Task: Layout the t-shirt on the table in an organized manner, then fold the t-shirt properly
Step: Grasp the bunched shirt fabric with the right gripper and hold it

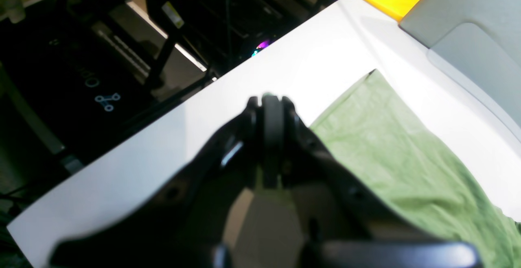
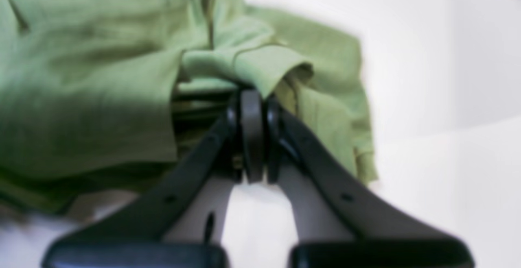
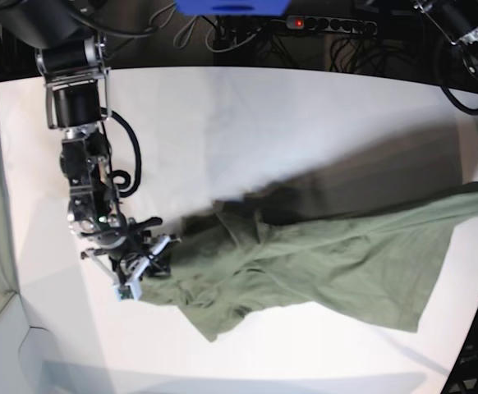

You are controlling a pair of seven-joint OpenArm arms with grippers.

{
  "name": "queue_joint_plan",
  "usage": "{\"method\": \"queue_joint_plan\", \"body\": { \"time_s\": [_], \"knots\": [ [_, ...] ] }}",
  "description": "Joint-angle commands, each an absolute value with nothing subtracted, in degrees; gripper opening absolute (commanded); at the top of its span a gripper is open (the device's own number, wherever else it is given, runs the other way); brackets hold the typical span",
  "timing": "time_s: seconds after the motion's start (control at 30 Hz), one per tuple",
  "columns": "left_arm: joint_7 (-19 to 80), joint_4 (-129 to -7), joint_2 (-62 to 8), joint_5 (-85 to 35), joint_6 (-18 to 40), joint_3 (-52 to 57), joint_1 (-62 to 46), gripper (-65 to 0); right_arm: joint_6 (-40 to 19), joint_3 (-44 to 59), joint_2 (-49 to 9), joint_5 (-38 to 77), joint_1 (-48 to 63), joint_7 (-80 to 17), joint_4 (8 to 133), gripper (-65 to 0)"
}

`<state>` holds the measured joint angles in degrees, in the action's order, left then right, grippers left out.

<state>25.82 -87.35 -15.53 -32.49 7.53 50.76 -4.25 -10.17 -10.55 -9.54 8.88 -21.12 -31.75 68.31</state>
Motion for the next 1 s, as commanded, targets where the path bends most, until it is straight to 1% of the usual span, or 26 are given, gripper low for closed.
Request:
{"method": "queue_joint_plan", "body": {
  "time_s": [0.0,0.1,0.13,0.33,0.43,0.57,0.63,0.67,0.77,0.87,0.97],
  "knots": [
    [24.0,-88.5,-16.8,-32.9,7.7,50.9,-3.7,-64.7,-11.7,-11.0,-10.3,8.9,-22.8,-30.7,68.6,-65.0],
    [24.0,-88.5,-16.8,-33.0,7.7,50.9,-3.7,-64.7,-16.7,-11.3,-10.6,8.9,-22.8,-30.6,67.3,-65.0],
    [24.0,-88.4,-16.8,-33.0,7.7,50.9,-3.7,-64.7,-17.9,-11.3,-10.6,8.8,-23.0,-30.5,66.7,-63.6],
    [24.0,-88.4,-16.8,-33.0,7.7,50.9,-3.7,-64.7,-18.0,-11.0,-10.6,8.8,-24.8,-30.5,65.3,-53.9],
    [24.0,-88.4,-16.8,-33.0,7.7,50.9,-3.7,-64.7,-17.9,-9.8,-10.6,8.8,-24.7,-31.2,65.6,-44.2],
    [24.0,-88.4,-16.7,-33.0,7.7,50.9,-3.7,-64.7,-17.9,-3.6,-10.2,9.1,-23.0,-32.0,65.9,-29.8],
    [24.0,-88.3,-16.7,-33.0,7.7,50.9,-3.7,-64.7,-18.0,0.0,-9.7,9.3,-21.4,-33.8,68.7,-22.9],
    [24.0,-88.3,-16.7,-33.0,7.7,50.9,-3.7,-64.7,-18.0,1.5,-8.6,9.5,-20.1,-34.3,71.2,-20.6],
    [24.0,-88.3,-16.7,-33.0,7.7,50.9,-3.7,-64.7,-18.0,3.9,-7.3,9.6,-15.4,-34.7,78.8,-20.0],
    [24.0,-88.3,-16.7,-33.0,7.7,50.9,-3.7,-64.7,-18.0,4.1,-3.2,9.6,-10.7,-34.7,85.7,-20.2],
    [24.0,-88.3,-16.7,-33.0,7.7,50.9,-3.7,-64.7,-18.0,3.8,-0.5,9.6,-7.3,-34.7,89.1,-20.3]
  ]
}}
